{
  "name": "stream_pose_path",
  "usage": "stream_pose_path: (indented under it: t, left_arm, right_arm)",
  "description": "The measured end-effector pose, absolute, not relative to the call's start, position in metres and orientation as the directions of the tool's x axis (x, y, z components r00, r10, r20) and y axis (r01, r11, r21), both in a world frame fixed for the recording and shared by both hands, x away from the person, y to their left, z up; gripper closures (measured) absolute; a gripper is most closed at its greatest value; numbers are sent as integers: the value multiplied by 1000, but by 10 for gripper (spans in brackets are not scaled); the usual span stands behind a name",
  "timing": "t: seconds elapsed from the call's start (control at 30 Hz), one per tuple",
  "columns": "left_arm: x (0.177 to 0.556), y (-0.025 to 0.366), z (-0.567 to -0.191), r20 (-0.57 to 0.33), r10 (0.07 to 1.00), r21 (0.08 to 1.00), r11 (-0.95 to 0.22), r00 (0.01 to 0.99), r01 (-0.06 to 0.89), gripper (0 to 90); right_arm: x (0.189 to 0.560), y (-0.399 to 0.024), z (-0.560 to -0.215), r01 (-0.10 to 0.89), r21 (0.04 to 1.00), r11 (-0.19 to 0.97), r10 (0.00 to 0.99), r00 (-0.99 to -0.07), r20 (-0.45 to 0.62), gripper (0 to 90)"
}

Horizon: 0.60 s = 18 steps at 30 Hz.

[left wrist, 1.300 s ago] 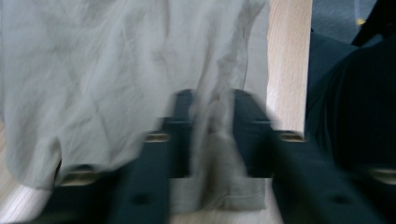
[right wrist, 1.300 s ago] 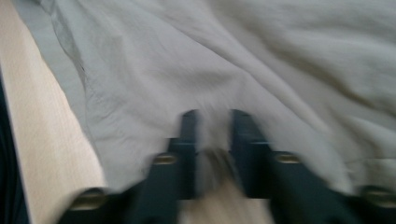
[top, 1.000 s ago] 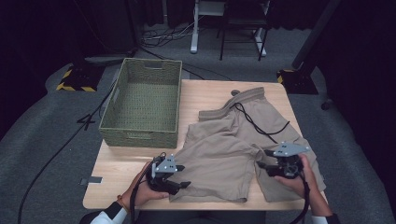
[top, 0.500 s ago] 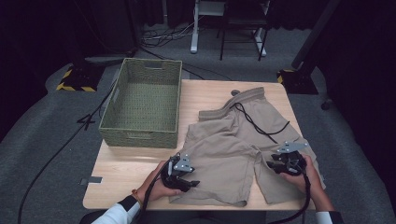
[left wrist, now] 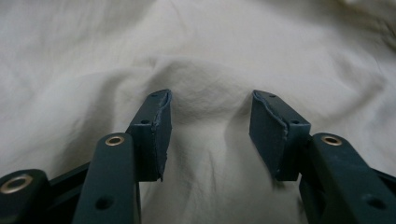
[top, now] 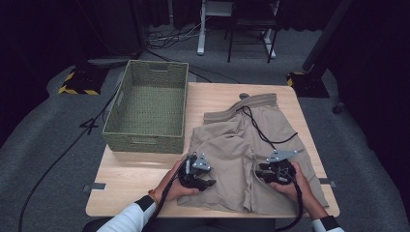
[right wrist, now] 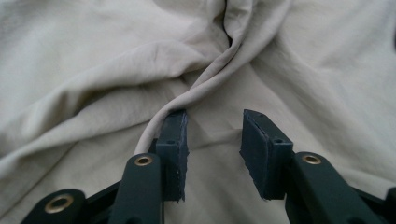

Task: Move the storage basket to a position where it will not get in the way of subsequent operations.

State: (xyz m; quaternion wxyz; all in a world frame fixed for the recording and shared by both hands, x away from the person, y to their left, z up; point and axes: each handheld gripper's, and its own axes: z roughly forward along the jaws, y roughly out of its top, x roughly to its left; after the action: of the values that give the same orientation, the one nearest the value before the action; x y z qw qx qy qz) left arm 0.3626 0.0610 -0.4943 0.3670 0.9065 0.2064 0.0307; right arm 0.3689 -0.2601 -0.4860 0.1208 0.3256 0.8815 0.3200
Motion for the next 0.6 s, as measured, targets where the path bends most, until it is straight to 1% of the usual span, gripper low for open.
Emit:
stream_pose_path:
  t: [0.07,0.1,0.17,0.2,0.23,0.3,0.33,0.43,0.5,0.6]
  left_arm:
    - [365,56,-495,-74,402,680,-649,913,341,491]
    - [366,52,-495,-47,400,676,-661,915,324,491]
    - [368,47,-495,-22,402,674,-670,915,310,490]
    - [368,46,-494,-25,402,671,-672,915,313,487]
    - [369,46,-494,-20,397,664,-681,918,309,485]
    - [368,49,-493,-21,388,659,-687,921,304,473]
    - [366,52,-492,-21,383,648,-698,924,304,473]
    - [360,61,-489,-36,377,628,-711,925,315,468]
    - [352,68,-488,-49,351,618,-725,935,304,471]
    - [338,76,-486,-97,291,604,-743,952,289,473]
  right_arm:
    - [369,-253,-487,482,648,590,640,-769,-10,592]
    - [369,-250,-487,479,654,586,638,-770,-8,587]
    - [370,-245,-488,471,658,587,633,-774,-10,544]
    - [370,-244,-487,469,655,592,629,-778,-11,501]
    - [369,-244,-486,464,650,601,623,-782,-18,478]
    - [366,-251,-478,443,650,618,616,-786,-50,450]
    - [364,-258,-472,441,661,608,628,-776,-60,447]
    - [359,-293,-454,471,705,530,710,-701,-65,438]
    - [357,-319,-450,517,690,507,780,-616,-111,430]
    - [355,-344,-460,592,655,469,834,-540,-110,415]
